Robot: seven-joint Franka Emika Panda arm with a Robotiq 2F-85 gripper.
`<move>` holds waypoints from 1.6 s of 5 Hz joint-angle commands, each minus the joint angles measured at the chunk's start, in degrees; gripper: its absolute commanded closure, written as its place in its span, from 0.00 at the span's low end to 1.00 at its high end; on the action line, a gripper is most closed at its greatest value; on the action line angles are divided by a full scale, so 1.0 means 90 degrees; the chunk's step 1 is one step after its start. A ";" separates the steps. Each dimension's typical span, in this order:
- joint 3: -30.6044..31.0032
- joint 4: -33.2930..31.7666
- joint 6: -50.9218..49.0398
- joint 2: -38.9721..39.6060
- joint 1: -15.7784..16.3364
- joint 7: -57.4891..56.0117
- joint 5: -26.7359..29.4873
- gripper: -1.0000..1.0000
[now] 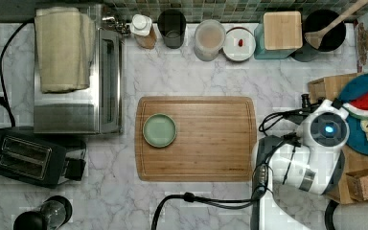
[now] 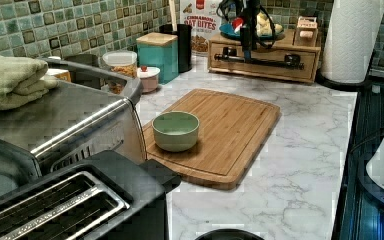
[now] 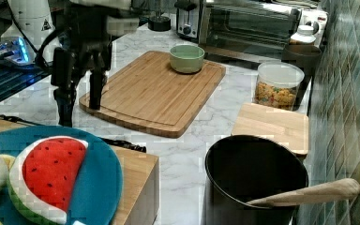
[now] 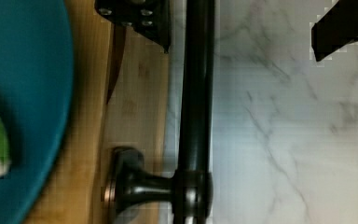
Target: Open the drawer.
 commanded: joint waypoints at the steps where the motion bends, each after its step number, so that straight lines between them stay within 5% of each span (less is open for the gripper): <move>1: -0.0148 0.0194 0.0727 0.0142 -0.0228 0.0095 0.0075 0.00; 5: 0.0306 0.0138 0.0803 0.0979 -0.0379 -0.0397 0.1421 0.00; 7: 0.0457 -0.0325 0.0811 0.0570 -0.0268 -0.0579 0.1635 0.00; 8: 0.1030 -0.0611 0.0969 0.0509 -0.0430 -0.1347 0.2237 0.00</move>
